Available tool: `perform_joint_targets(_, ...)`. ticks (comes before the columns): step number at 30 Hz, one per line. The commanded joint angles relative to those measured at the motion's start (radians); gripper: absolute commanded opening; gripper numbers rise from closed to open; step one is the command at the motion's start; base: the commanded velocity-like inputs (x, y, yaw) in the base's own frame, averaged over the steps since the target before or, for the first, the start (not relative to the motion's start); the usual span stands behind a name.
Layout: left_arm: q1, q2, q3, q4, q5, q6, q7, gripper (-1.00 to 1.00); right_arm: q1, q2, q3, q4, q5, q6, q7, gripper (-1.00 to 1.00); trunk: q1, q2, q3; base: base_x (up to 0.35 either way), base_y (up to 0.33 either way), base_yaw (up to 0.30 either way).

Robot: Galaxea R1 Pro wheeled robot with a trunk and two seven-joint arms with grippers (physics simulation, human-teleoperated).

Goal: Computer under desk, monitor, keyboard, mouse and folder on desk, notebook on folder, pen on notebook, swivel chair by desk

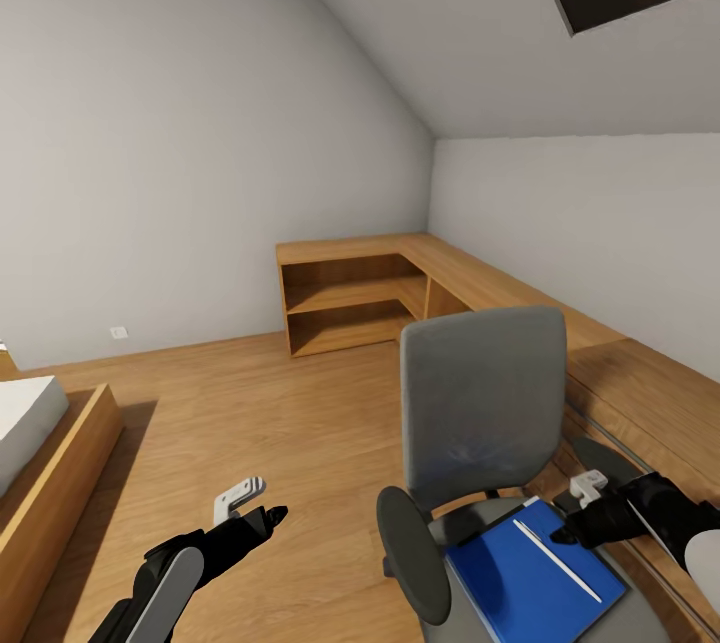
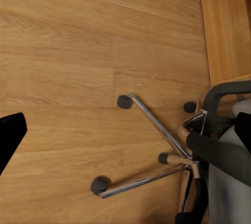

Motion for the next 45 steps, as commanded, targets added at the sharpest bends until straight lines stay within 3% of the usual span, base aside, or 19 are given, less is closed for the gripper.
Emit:
perform_joint_targets(1, -0.001, 0.001, -0.002, -0.001, 0.011, 0.001, 0.01, 1.0, 0.0, -0.001, 0.006, -0.002, 0.004, 0.005, 0.004, 1.0, 0.0, -0.001, -0.001, 0.0, 0.0, 0.0)
perform_joint_targets(25, -0.001, 0.001, -0.002, -0.001, 0.011, 0.001, 0.011, 1.0, 0.0, 0.0, 0.035, 0.003, 0.045, -0.042, 0.019, 1.0, 0.0, -0.001, -0.001, 0.0, 0.0, 0.0)
perform_joint_targets(28, -0.001, 0.001, -0.002, -0.001, 0.011, 0.001, 0.011, 1.0, 0.0, 0.0, 0.036, 0.003, 0.045, -0.046, 0.035, 1.0, 0.0, -0.001, -0.001, 0.0, 0.0, 0.0)
perform_joint_targets(33, -0.001, 0.001, -0.002, -0.001, 0.011, 0.001, 0.011, 1.0, 0.0, 0.0, 0.037, 0.003, 0.046, -0.093, 0.123, 1.0, 0.0, -0.001, -0.001, 0.0, 0.0, 0.0)
perform_joint_targets(45, -0.001, 0.0, -0.003, -0.001, 0.011, 0.001, 0.011, 1.0, 0.0, 0.002, 0.037, 0.004, 0.045, -0.126, 0.149, 1.0, 0.0, -0.001, -0.001, 0.0, 0.0, 0.0)
